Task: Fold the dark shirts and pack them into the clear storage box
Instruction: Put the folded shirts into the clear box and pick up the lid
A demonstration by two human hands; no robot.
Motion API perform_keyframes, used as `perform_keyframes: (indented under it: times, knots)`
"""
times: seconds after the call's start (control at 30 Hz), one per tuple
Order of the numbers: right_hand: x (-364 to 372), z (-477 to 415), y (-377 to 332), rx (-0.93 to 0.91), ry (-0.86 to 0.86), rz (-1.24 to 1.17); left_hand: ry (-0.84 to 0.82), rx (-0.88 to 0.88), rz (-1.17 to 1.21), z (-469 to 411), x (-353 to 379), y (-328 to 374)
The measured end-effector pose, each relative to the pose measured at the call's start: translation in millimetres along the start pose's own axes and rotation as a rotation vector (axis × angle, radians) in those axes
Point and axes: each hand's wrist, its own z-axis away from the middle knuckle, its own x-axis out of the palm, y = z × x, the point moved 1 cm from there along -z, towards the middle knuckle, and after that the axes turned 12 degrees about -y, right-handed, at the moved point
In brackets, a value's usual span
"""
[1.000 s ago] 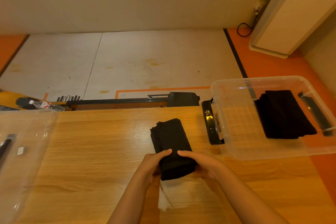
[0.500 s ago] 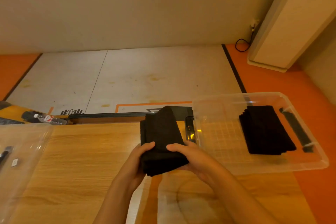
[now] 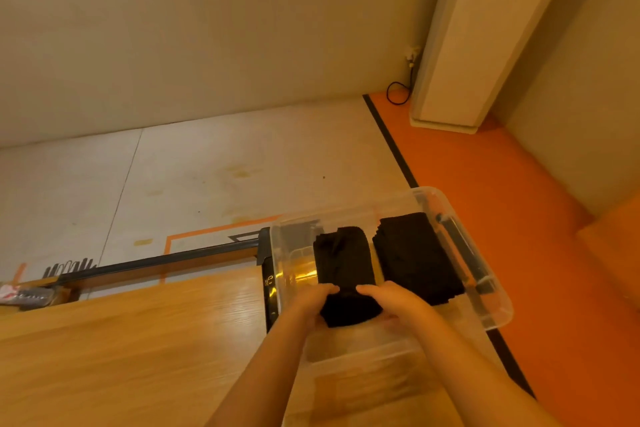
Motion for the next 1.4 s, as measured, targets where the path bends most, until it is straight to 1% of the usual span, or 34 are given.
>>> perform_keyframes:
  times: [0.03,0.07,0.17,0.23,0.33,0.4,0.43,0.5,0.57,0.6,0.67,0.7,0.73,0.77,0.83,0.87,0.9,0.97,1.0,1.1,1.13,1.2,1.27,1.33,1.4]
  knots:
    - [-3.1,-8.2,6.8,0.048,0.049,0.052,0.023,-0.051,0.005,-9.6,2.6,-11.3]
    - [-5.3,-15.4,11.7,0.062,0.077,0.067,0.040,-0.065,0.009,-17.3,4.3,-19.0]
    - [-5.9,-22.3,12.4,0.042,0.108,0.132,0.080,-0.034,-0.069,-21.8,11.9,-24.8]
    - [-6.6,-21.5,11.7,0.030,0.133,0.235,0.077,-0.005,-0.094,-20.3,16.9,-25.6]
    - [-8.3,-14.2,13.2,0.040,0.182,0.459,0.087,0.034,-0.212,-21.1,18.5,-25.4]
    - [-5.2,-7.9,12.4,0.060,0.239,0.687,0.098,0.049,-0.243,-22.6,16.3,-25.0]
    - [-1.8,-5.5,10.8,0.037,0.305,0.802,0.108,0.067,-0.246,-24.3,15.9,-24.3]
    - [6.8,-2.2,3.1,-0.105,0.456,0.957,0.151,0.153,-0.245,-26.5,17.8,-21.3]
    - [10.5,-9.9,-2.7,-0.255,0.515,1.035,0.185,0.253,-0.280,-32.5,21.8,-18.4]
    - [10.0,-16.1,-4.9,-0.285,0.504,1.082,0.199,0.285,-0.332,-33.6,23.9,-17.1]
    - [6.5,-29.5,-8.2,-0.284,0.465,1.178,0.225,0.311,-0.431,-39.4,23.7,-18.8]
    - [5.7,-35.7,-9.7,-0.294,0.434,1.202,0.229,0.328,-0.434,-41.5,22.4,-20.3]
    - [8.2,-40.0,-12.4,-0.345,0.383,1.189,0.224,0.357,-0.424,-40.2,22.4,-20.3]
    - [15.1,-42.7,-15.5,-0.435,0.300,1.130,0.232,0.386,-0.429,-40.0,22.7,-21.6]
    - [33.6,-40.7,-22.6,-0.622,0.102,0.973,0.305,0.420,-0.463,-36.1,25.1,-21.6]
    - [40.2,-39.4,-24.4,-0.679,0.032,0.928,0.323,0.425,-0.442,-34.7,25.3,-21.5]
    - [41.0,-39.6,-23.8,-0.713,0.015,0.886,0.317,0.423,-0.401,-34.7,23.9,-21.8]
    - [28.2,-42.2,-17.8,-0.706,0.087,0.811,0.264,0.381,-0.300,-28.9,21.8,-18.6]
    - [18.3,-43.4,-13.1,-0.685,0.145,0.805,0.272,0.380,-0.254,-26.7,19.8,-15.1]
    - [-5.9,-45.4,0.2,-0.649,0.368,0.896,0.380,0.509,-0.253,-28.9,15.3,-1.8]
    - [-9.1,-46.9,2.5,-0.650,0.402,0.930,0.389,0.555,-0.278,-30.4,16.2,4.0]
    - [-8.2,-52.4,5.6,-0.640,0.383,1.043,0.366,0.603,-0.316,-34.0,19.3,15.8]
    - [-4.2,-57.8,10.2,-0.617,0.337,1.222,0.362,0.630,-0.388,-38.9,19.2,25.9]
    - [-1.8,-65.7,19.9,-0.563,0.315,1.380,0.404,0.649,-0.447,-41.8,16.5,33.0]
    - [-2.4,-72.3,28.4,-0.518,0.324,1.445,0.459,0.631,-0.429,-43.1,13.2,37.3]
